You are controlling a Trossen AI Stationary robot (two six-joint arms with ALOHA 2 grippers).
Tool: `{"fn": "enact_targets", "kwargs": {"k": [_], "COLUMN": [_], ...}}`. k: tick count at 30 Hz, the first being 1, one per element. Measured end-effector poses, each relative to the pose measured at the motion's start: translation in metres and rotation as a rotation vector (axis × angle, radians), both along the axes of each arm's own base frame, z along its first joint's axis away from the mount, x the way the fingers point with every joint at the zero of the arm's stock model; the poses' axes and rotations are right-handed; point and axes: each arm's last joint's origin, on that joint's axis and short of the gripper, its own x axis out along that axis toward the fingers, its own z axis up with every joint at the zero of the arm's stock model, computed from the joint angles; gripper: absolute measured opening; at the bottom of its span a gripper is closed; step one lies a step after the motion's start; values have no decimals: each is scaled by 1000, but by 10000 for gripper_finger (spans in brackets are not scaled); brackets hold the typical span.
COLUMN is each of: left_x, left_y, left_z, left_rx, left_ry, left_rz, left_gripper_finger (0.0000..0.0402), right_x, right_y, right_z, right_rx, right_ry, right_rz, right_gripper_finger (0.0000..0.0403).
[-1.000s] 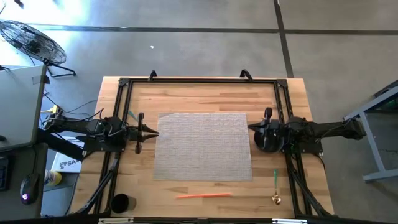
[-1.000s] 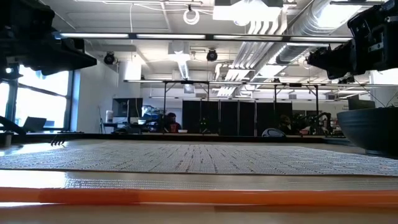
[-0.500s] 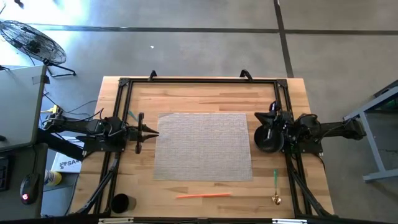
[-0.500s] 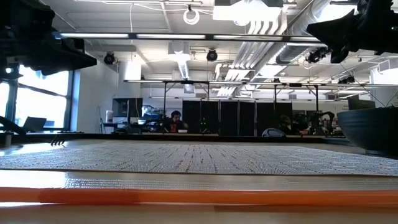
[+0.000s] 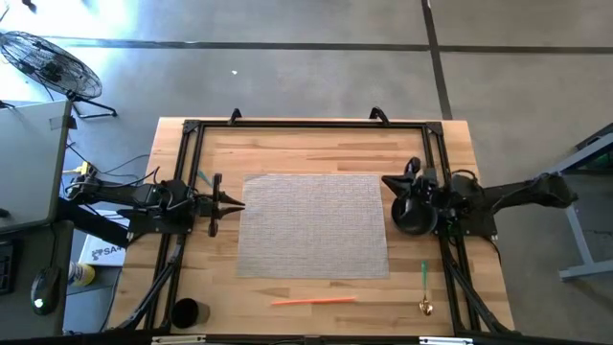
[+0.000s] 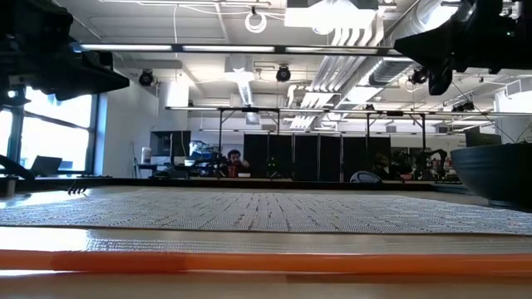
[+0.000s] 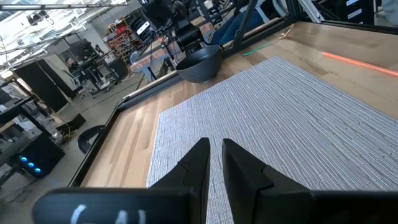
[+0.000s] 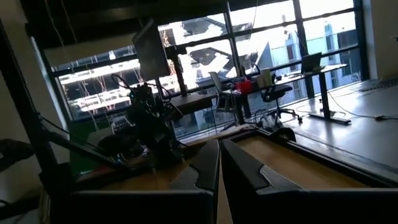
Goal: Pick & Place Utensil
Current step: Put the black bowl on the gray mat
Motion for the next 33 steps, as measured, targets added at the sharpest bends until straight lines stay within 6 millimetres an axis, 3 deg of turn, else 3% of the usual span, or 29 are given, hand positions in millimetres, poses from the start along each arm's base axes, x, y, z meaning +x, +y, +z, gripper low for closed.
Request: {"fn": "enact_targets", "kwargs": {"k": [4, 12, 22, 28, 33], "left_x": [0, 0, 0, 0, 0], "left_y": [0, 0, 0, 0, 0], "left_z": [0, 0, 0, 0, 0], "left_rx": [0, 0, 0, 0, 0], "left_ry": [0, 0, 0, 0, 0], "left_rz": [0, 0, 0, 0, 0], "left_gripper_finger": [40, 40, 40, 40, 40], "right_x": [16, 39, 58, 66, 77], "right_y": [0, -10, -34, -47, -50], "right_z": [10, 41, 78, 69, 58], "right_rx": [48, 263, 579, 827, 900], "right_ry": [124, 579, 984, 1251, 1305], "right_rz": [-39, -159, -209, -329, -427], "right_gripper_finger": [12, 16, 109, 161, 198]}}
